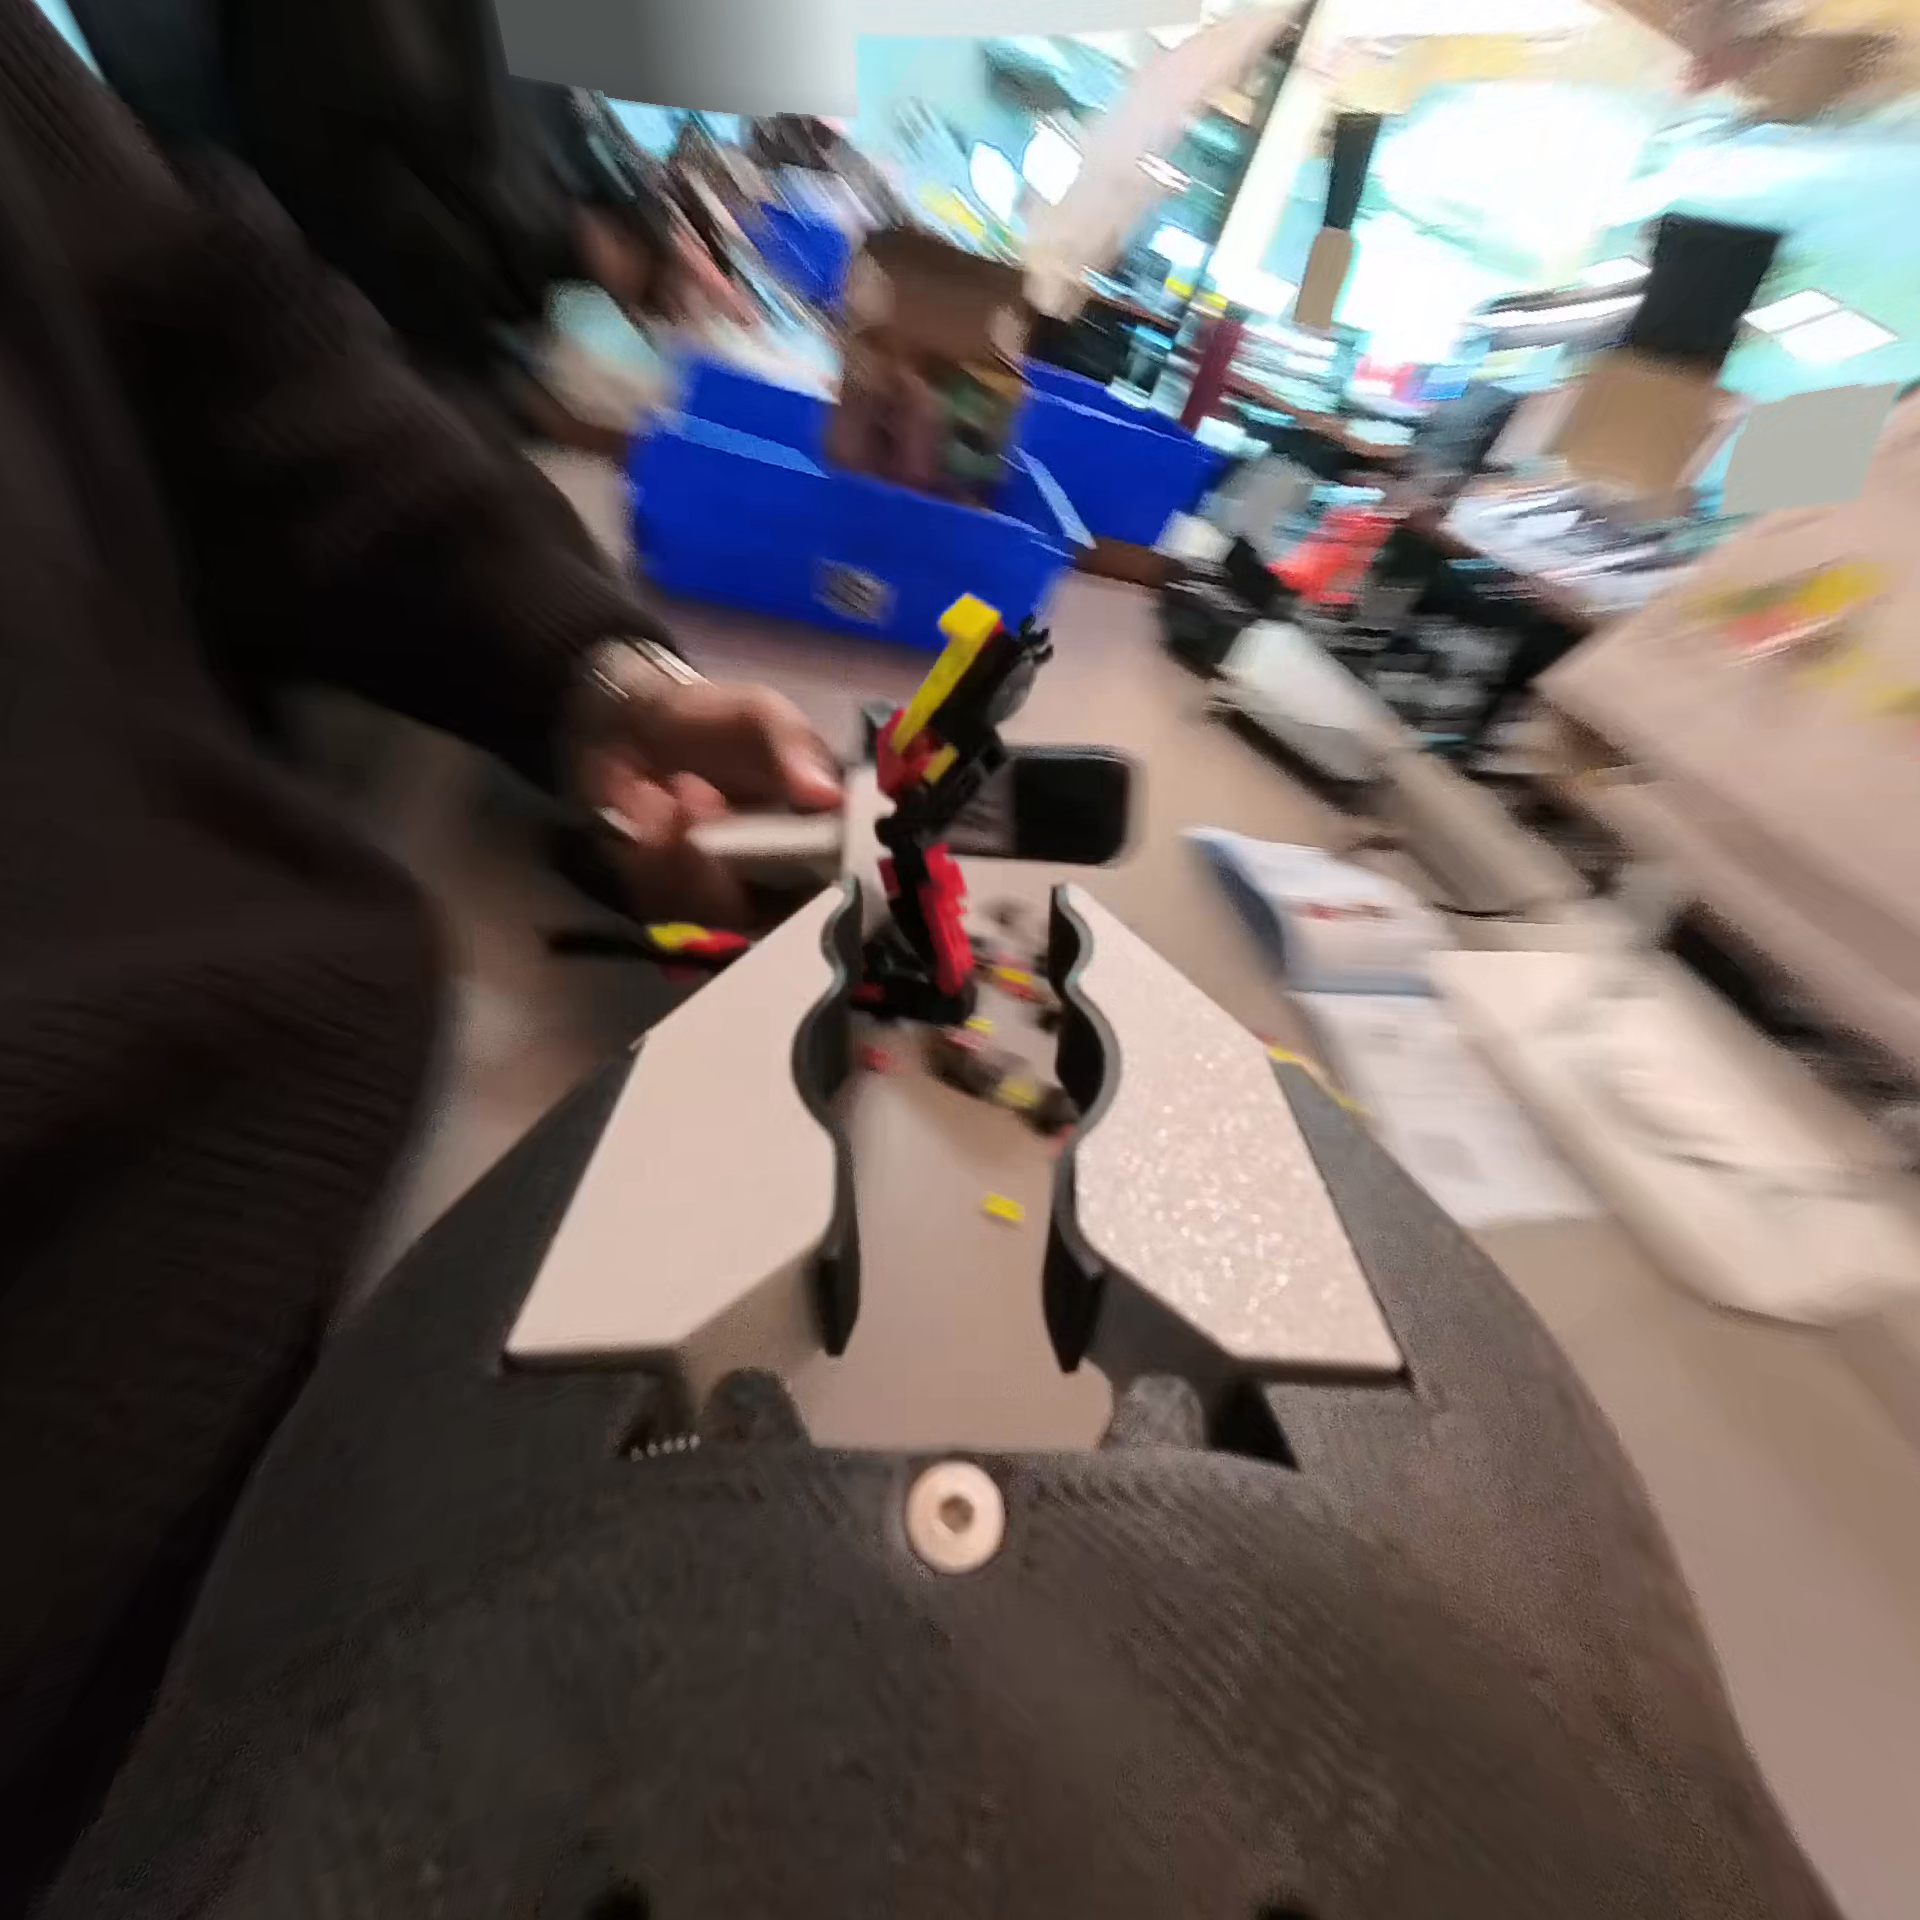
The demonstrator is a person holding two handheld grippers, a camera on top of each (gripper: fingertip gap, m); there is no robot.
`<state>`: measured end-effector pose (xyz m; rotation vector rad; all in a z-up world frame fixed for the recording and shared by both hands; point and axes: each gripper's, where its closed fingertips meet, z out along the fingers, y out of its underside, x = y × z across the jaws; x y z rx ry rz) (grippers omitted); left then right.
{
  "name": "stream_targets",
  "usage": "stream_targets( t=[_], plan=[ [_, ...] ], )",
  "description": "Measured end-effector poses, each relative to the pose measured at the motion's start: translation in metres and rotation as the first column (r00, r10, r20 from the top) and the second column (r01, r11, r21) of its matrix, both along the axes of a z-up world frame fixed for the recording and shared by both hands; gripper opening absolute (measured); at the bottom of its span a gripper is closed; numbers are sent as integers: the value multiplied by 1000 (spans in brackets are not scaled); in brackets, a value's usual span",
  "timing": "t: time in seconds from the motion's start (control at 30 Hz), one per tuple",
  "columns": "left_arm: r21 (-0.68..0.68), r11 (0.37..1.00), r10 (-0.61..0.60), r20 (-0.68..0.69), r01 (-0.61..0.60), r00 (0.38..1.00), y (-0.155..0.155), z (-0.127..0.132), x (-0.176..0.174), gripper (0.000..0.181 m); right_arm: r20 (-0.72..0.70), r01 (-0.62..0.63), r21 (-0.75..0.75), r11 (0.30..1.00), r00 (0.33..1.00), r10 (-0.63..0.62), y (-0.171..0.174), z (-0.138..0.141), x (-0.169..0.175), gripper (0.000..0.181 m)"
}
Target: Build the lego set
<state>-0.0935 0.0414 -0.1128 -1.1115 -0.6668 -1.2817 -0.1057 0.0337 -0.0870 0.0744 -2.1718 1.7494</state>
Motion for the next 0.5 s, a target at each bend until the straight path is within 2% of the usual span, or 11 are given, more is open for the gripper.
stream_targets(
  t=[0.1,0.17,0.27,0.37,0.5],
  plan=[
    [3,1000,5,29,-5,1000,1,-1,-2,12,-217,119,117,986,972,-92,0,-8,-5,33],
    [-8,1000,13,38,-13,999,2,-4,-3,12,-279,137,140,981,956,-93,-2,-10,-2,27],
    [-24,1000,8,29,-7,1000,4,-6,-1,12,-270,134,154,979,959,-89,-6,-12,0,28],
    [-70,998,-7,-40,4,999,9,-10,6,13,-250,128,161,979,965,-85,-6,-14,0,29],
    [-88,996,7,-72,-14,997,9,-12,5,13,-229,113,179,977,971,-71,-6,-17,2,23]
  ],
)
